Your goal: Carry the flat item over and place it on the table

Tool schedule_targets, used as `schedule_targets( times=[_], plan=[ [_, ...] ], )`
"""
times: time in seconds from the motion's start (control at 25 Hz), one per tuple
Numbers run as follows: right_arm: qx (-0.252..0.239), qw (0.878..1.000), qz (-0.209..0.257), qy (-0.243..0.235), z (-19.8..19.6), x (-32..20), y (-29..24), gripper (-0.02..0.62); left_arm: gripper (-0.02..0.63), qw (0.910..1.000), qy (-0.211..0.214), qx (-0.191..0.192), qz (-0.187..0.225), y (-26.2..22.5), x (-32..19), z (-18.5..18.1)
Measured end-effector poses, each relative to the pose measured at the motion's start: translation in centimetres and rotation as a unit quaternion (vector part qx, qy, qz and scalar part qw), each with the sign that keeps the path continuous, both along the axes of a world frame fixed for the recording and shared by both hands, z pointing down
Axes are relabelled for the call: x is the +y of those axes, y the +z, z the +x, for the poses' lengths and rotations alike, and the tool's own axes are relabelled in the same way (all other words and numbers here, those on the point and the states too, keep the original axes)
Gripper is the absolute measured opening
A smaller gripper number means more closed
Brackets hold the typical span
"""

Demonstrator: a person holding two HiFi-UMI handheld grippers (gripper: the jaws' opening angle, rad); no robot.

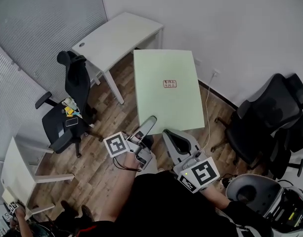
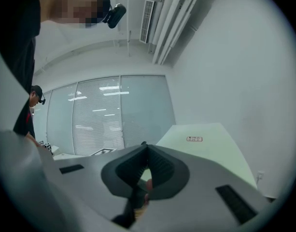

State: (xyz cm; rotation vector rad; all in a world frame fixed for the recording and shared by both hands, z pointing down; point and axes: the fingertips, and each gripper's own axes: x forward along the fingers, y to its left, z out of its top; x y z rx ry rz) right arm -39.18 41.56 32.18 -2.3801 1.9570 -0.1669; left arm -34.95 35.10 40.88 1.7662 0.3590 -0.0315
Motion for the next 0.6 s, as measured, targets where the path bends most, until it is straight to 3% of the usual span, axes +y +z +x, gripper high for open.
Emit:
schedule_targets(
  times=[0.36,0.6],
  plan=[
    [-0.015,1.000,-0.022,-0.009,7.2,-6.8,0.6,0.000,0.288,0.9998,-0.001,-0.017,-0.014,1.3,-5.5,6.6],
    [-0.019,1.000,-0.018,0.002,10.2,-9.2,0.7,0.000,0.288,0.9998,0.001,-0.014,-0.016,1.3,-8.1,9.0]
  ],
)
